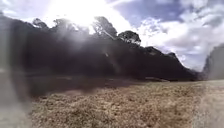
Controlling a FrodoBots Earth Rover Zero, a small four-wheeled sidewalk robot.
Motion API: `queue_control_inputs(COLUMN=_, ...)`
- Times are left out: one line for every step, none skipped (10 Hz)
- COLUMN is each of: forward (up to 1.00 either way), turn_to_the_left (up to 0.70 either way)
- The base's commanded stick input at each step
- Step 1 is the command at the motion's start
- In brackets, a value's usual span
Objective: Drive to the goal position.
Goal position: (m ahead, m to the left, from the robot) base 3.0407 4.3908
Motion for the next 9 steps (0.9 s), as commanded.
queue_control_inputs(forward=0.0, turn_to_the_left=0.0)
queue_control_inputs(forward=0.0, turn_to_the_left=0.0)
queue_control_inputs(forward=0.0, turn_to_the_left=0.0)
queue_control_inputs(forward=0.0, turn_to_the_left=0.0)
queue_control_inputs(forward=0.0, turn_to_the_left=0.0)
queue_control_inputs(forward=0.14, turn_to_the_left=0.0)
queue_control_inputs(forward=0.58, turn_to_the_left=0.0)
queue_control_inputs(forward=0.7, turn_to_the_left=0.35)
queue_control_inputs(forward=0.7, turn_to_the_left=0.35)
